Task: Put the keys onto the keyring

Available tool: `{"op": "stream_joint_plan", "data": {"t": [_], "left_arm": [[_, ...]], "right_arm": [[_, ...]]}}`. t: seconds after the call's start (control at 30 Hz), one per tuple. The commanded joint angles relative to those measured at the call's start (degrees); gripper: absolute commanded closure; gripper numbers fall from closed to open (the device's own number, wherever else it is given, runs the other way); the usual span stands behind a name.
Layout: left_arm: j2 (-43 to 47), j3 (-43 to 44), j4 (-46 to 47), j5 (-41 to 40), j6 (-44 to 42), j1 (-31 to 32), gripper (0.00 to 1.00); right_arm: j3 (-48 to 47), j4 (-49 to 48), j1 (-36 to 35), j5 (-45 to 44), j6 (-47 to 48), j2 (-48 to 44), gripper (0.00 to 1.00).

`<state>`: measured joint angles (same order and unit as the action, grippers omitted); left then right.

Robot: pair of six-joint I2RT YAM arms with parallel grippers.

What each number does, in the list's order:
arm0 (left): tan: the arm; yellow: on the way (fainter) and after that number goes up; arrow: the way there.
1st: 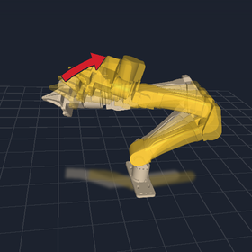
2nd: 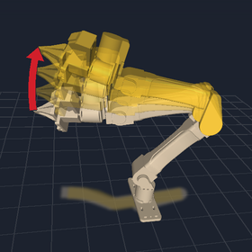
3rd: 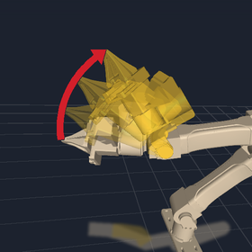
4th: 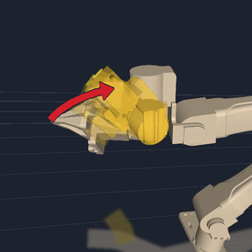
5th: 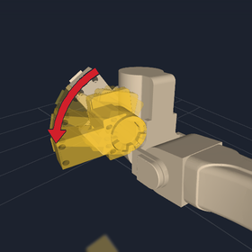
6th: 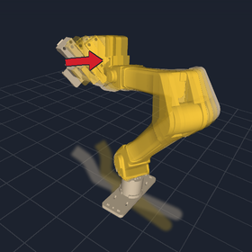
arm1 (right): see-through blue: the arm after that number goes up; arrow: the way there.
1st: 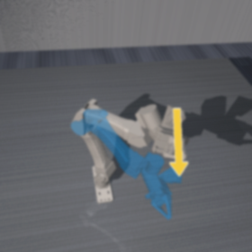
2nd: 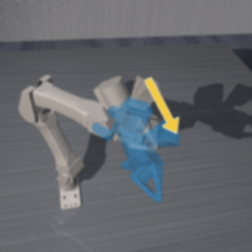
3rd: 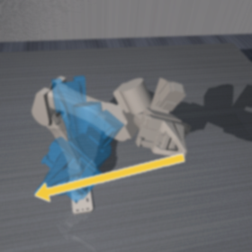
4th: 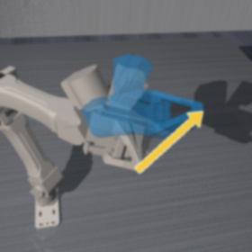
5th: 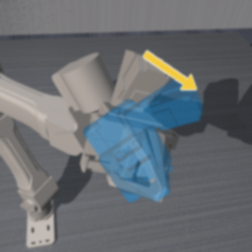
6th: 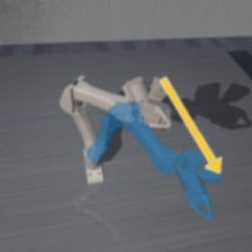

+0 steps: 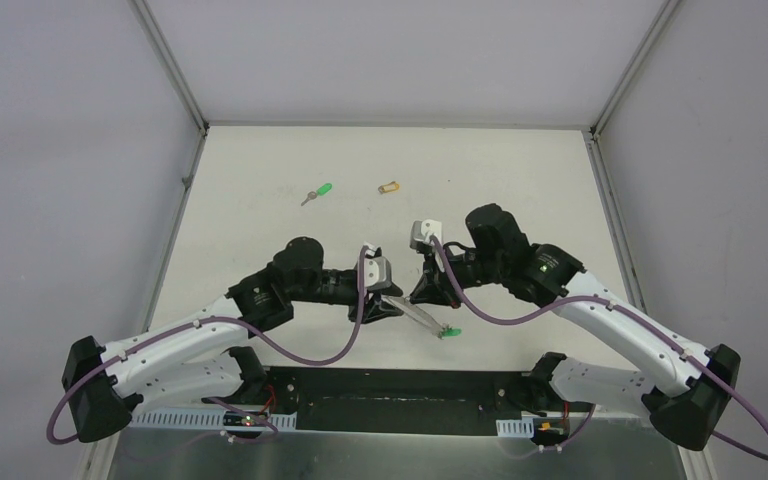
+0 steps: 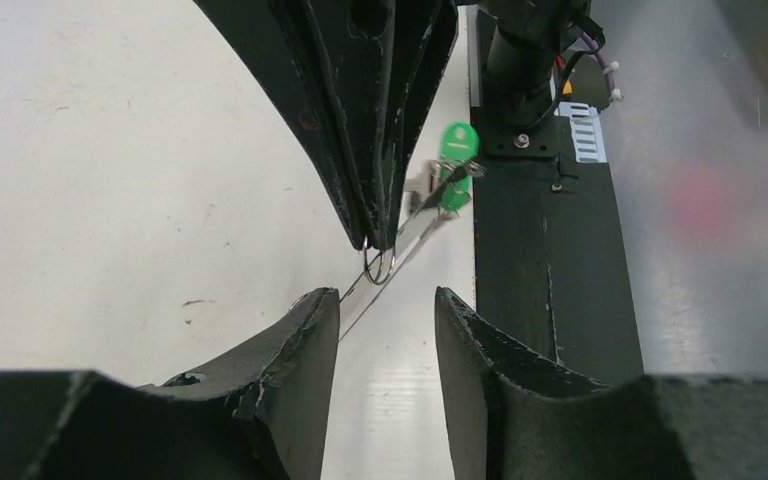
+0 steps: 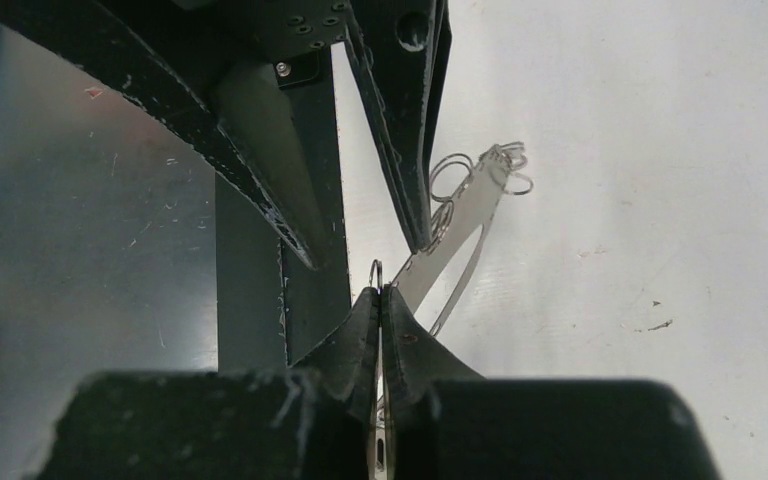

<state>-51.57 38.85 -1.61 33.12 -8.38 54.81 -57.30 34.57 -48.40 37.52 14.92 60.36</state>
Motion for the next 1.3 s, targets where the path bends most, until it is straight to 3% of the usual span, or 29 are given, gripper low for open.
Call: {"op": "stream_joint_plan", "data": {"t": [0.0, 0.27, 0.5, 0.73, 0.8, 0.83, 0.9, 0.97, 1.1, 1.27], "left_arm": [[-1.0, 1.8, 6.0, 2.2, 2.1, 0.4, 0.6], [-1.8, 1.4, 8.6, 1.9, 2.8, 0.4, 0.72], [-2.7, 1.6, 8.3, 3.2, 1.6, 0.4, 1.0], [-2.4, 2.0, 7.5, 2.7, 2.1, 0.4, 1.0], [-2.0, 2.0, 7.5, 1.8, 3.1, 0.4, 1.0], [-1.9, 1.9, 7.5, 1.4, 3.7, 0.5, 1.0], [-1.5, 1.7, 7.6, 0.4, 4.9, 0.4, 1.0], [-0.9, 1.4, 7.5, -0.9, 6.5, 0.4, 1.0], [0.3, 0.8, 7.6, -4.1, 10.2, 0.5, 1.0], [1.4, 0.7, 6.2, -10.0, 16.7, 0.5, 1.0]], "right_arm": [[-1.4, -4.2, 0.0, 2.5, -0.5, -1.1, 1.0], [-0.4, -5.8, 0.0, 3.3, -0.6, -1.3, 1.0], [0.1, -6.4, -0.1, 3.1, -0.6, -1.6, 1.0], [0.3, -6.9, 0.0, 1.8, -0.6, -1.7, 0.98], [0.5, -7.0, 0.0, 0.6, -0.9, -1.9, 0.84], [0.7, -7.2, 0.0, -0.2, -1.2, -2.1, 0.67], [1.3, -7.8, 0.0, -2.5, -2.1, -2.8, 0.46], [2.3, -9.0, -0.1, -4.8, -3.4, -4.0, 0.33], [5.8, -13.2, 0.0, -7.7, -6.7, -7.1, 0.2], [8.2, -14.2, 0.0, -7.8, -9.2, -7.7, 0.18]]}}
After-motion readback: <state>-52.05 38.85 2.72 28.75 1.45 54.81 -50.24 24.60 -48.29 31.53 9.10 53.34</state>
